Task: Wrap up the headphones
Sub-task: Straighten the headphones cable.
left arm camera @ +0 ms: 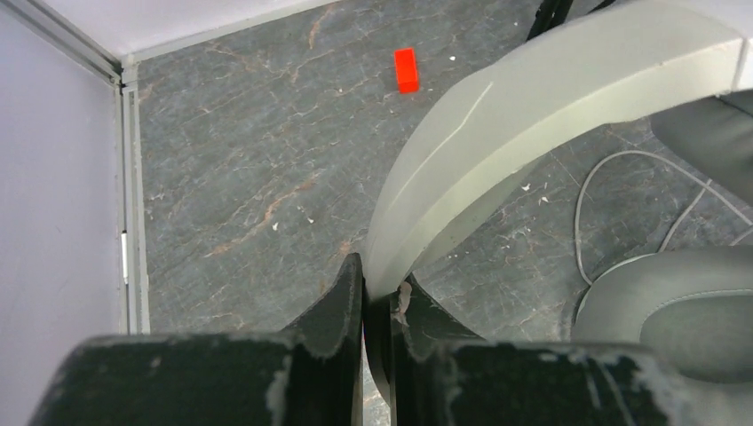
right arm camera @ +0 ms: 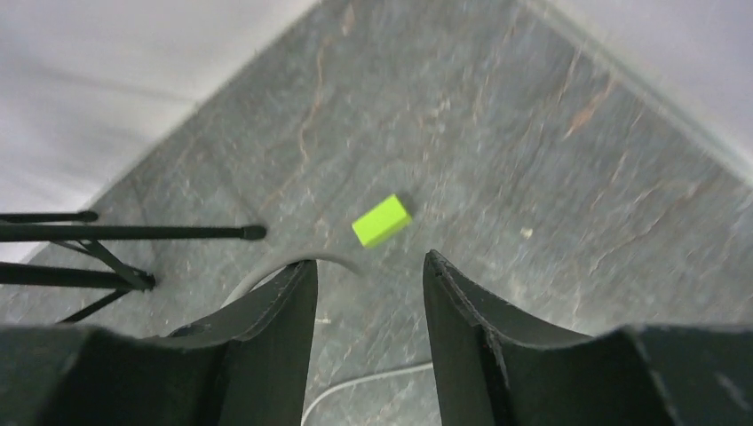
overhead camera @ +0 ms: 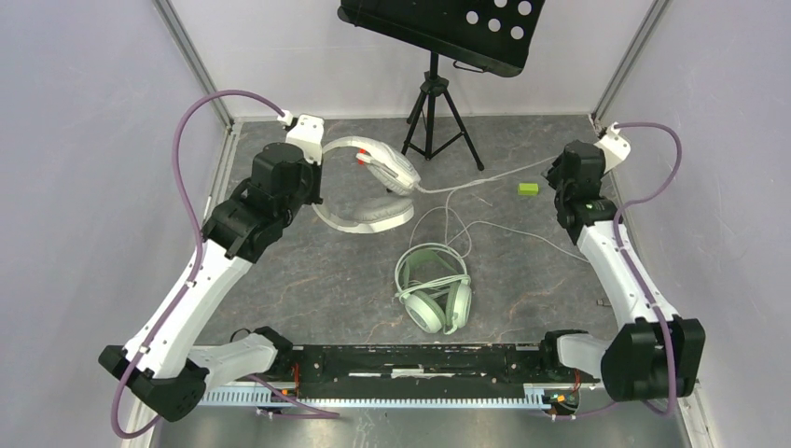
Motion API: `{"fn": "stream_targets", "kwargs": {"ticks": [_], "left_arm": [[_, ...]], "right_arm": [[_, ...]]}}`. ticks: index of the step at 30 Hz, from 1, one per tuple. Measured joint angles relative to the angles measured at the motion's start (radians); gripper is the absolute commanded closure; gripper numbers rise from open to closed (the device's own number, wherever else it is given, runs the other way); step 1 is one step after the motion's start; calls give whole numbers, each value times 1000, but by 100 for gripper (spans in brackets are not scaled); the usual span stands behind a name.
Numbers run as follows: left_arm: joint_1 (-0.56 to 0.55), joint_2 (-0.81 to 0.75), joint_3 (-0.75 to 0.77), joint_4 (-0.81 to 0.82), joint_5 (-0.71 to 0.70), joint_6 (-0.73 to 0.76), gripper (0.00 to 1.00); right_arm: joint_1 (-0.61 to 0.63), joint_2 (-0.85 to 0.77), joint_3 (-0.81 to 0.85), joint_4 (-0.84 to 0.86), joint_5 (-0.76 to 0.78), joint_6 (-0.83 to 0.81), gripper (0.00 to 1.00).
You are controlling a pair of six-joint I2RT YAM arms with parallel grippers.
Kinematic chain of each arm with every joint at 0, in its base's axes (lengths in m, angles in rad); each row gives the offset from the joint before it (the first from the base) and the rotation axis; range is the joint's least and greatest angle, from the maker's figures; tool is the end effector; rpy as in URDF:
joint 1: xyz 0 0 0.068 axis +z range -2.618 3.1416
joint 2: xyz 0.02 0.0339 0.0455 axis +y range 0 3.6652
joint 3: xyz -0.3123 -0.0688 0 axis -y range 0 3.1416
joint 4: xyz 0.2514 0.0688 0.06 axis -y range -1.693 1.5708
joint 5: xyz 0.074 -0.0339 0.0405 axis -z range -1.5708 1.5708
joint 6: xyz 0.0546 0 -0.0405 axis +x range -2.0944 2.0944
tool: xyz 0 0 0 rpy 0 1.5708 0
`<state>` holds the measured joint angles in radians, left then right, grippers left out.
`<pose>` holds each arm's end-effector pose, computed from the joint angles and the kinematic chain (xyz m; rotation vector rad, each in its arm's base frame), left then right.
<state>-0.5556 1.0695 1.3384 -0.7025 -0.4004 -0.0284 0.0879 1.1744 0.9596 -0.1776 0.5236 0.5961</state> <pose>0.1889 -0.0922 0.4598 0.2642 1.9503 0.0203 0.2713 -0.0035 0.3602 0.7980 1.7339 -0.0531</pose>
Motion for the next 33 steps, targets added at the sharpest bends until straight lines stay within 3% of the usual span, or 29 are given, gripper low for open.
{"fn": "stream_targets", "kwargs": {"ticks": [6,13,19,25,33], "left_arm": [[8,43,0,16,37,3,98],[32,103,2,41,40,3,98],[56,108,6,46,68,2,98],[56,129,35,47,116,2,98],[56,124,73,46,189,2,98]], "right_arm": [[-79,53,2,-106,-190,166,43],[-244,51,-70,-102,-330,288,44],[-251,66,-127,153,-676,102,47],[-81,2,-203,369,-905,-182,47],[40,-274,-562,871,-1245,-413,40]]}}
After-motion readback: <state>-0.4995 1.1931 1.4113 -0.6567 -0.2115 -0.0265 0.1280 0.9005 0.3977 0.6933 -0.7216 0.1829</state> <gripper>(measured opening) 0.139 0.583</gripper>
